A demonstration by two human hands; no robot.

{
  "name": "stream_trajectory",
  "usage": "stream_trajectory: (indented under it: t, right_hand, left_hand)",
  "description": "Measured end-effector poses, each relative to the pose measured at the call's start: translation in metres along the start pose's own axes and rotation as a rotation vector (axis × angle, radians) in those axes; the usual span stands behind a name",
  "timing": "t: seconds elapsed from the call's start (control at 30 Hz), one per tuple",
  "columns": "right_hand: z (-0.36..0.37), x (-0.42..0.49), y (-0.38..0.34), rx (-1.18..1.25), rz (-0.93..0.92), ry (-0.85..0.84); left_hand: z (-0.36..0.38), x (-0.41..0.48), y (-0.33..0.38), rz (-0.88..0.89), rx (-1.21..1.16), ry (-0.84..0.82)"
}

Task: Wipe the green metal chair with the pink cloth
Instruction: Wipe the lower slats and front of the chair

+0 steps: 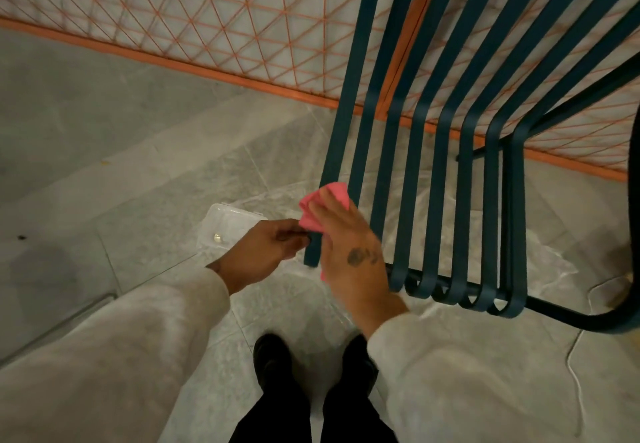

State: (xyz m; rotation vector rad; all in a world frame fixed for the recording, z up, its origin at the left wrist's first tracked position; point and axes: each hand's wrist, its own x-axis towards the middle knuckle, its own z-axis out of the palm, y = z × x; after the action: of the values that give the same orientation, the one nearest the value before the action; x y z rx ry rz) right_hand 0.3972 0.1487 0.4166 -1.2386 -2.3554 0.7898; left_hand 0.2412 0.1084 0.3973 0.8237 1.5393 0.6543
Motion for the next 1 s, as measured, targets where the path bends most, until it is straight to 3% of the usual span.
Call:
stream_trajectory:
  t: [0.2, 0.4, 0.7, 0.8, 1.0]
  right_hand:
    - [0.005, -0.028, 0.006, -0.012, 0.016, -0.12]
    - [-0.014, 0.024, 0.006, 0.086, 0.062, -0.022]
    - [0.006, -0.028, -0.003, 0.017, 0.069, -0.218]
    - [0.001, -0.018, -0.001, 0.014, 0.077, -0.194]
    - [-0.03, 0.016, -0.007, 0.232, 0.216, -0.213]
  left_hand:
    - [0.006, -0.005, -0.004, 0.042, 0.042, 0.033]
    - [0.014, -0.005, -0.008, 0.003, -0.058, 0.107]
    - [0.018, -0.01, -0.005, -0.001, 0.033, 0.145]
    - [0.019, -0.01, -0.005, -0.007, -0.009, 0.151]
    - [0.017, -0.011, -0.003, -0.023, 0.082, 0.211]
